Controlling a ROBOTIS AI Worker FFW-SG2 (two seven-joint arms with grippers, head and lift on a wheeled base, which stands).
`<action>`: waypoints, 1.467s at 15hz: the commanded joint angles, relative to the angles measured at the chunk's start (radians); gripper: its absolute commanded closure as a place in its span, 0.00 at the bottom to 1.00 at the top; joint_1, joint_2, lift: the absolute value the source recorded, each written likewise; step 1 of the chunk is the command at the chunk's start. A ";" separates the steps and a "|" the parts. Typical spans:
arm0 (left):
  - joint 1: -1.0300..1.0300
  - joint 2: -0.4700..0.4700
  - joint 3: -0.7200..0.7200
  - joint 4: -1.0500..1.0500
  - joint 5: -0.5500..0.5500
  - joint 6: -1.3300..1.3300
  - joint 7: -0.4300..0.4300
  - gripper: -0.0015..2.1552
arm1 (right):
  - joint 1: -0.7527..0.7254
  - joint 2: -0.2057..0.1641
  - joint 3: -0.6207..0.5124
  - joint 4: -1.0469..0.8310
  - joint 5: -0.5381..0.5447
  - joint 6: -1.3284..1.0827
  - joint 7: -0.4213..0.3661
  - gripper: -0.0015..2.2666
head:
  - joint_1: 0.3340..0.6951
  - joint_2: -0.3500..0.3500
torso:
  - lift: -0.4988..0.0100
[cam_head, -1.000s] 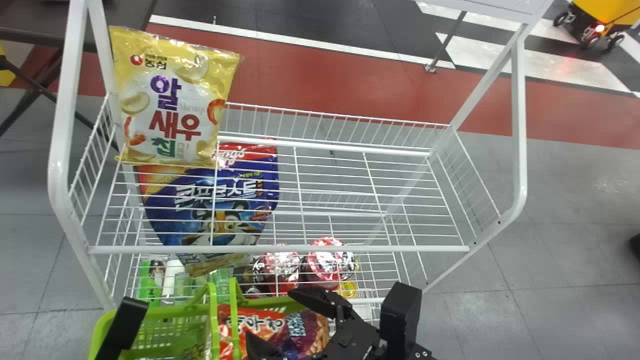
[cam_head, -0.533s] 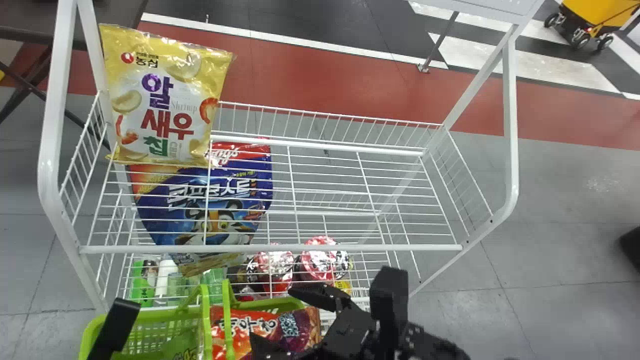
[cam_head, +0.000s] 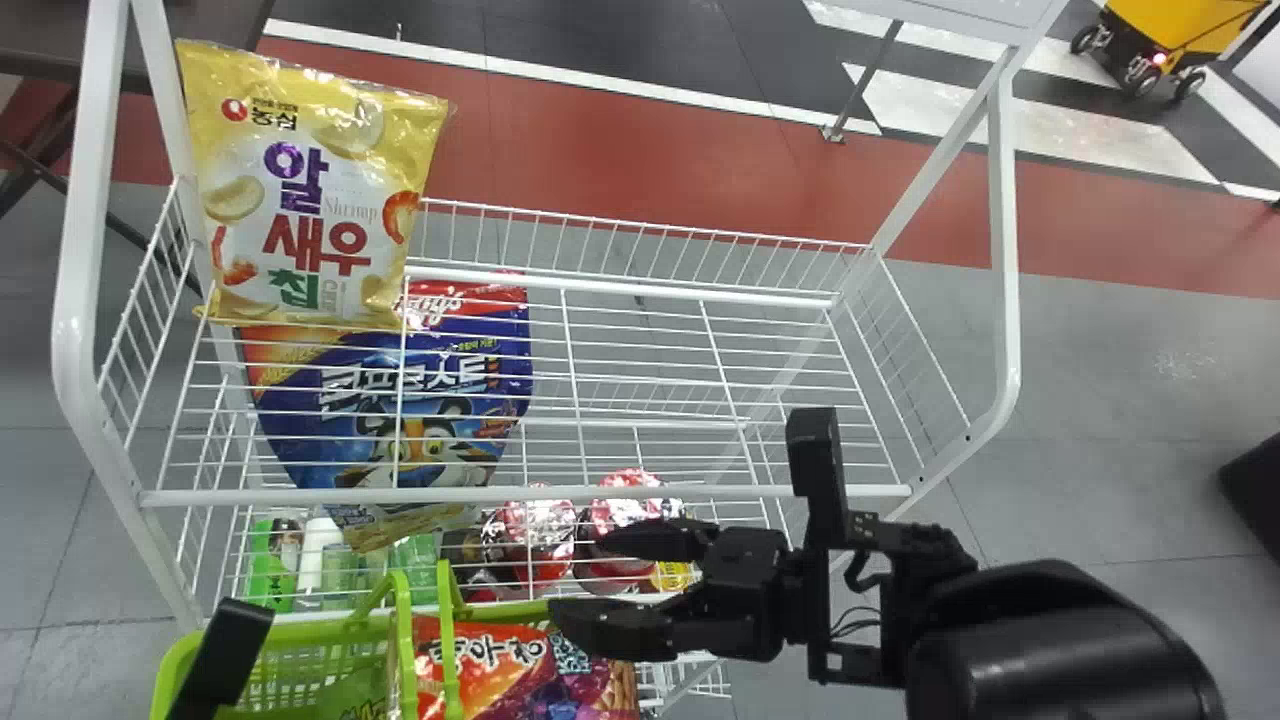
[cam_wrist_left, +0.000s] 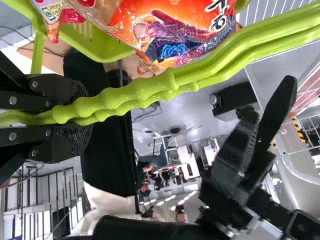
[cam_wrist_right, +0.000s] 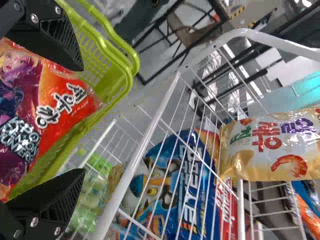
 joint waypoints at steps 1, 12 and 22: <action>0.000 0.001 0.000 -0.003 -0.006 0.008 0.000 0.83 | -0.065 -0.016 0.062 0.045 0.073 0.070 0.080 0.05 | 1.00 0.00 | 0.95; -0.015 0.000 -0.011 -0.002 -0.009 0.014 0.000 0.83 | -0.062 -0.057 0.299 0.158 0.323 0.042 0.144 0.08 | 1.00 0.00 | 0.95; -0.006 0.000 -0.011 -0.007 -0.009 0.017 0.000 0.83 | -0.081 -0.082 0.346 0.134 0.446 0.076 0.175 0.97 | 1.00 0.00 | 0.95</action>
